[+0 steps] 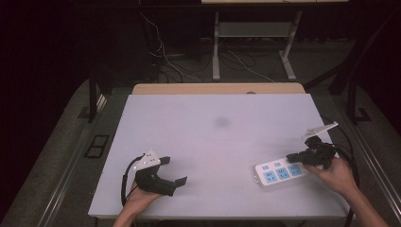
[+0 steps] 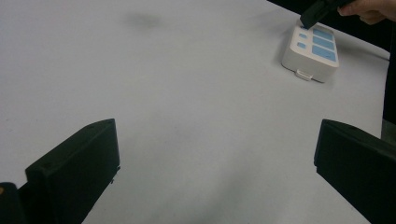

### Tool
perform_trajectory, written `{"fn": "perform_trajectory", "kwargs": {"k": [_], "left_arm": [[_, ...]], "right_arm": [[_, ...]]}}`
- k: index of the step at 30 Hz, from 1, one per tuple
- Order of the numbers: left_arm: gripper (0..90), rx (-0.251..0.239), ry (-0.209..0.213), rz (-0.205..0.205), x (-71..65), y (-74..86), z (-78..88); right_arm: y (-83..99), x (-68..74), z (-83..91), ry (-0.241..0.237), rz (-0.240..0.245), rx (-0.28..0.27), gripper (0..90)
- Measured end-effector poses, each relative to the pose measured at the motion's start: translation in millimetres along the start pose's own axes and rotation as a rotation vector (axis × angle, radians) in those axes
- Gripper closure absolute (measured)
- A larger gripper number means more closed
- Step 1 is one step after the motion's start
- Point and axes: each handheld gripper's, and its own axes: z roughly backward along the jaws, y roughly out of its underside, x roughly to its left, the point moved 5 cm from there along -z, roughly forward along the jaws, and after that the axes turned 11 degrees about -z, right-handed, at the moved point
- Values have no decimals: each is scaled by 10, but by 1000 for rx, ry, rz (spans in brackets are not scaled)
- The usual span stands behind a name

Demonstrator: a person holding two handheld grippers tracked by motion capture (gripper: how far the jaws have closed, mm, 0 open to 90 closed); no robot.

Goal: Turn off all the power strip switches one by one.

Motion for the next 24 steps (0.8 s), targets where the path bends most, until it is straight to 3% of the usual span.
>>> {"fn": "perform_trajectory", "kwargs": {"k": [17, 24], "left_arm": [[0, 5, 1, -5, 2, 2, -4], [0, 7, 0, -5, 3, 3, -4]], "right_arm": [[4, -6, -7, 0, -17, 3, 900], [10, 2, -12, 8, -2, 1, 900]]}}
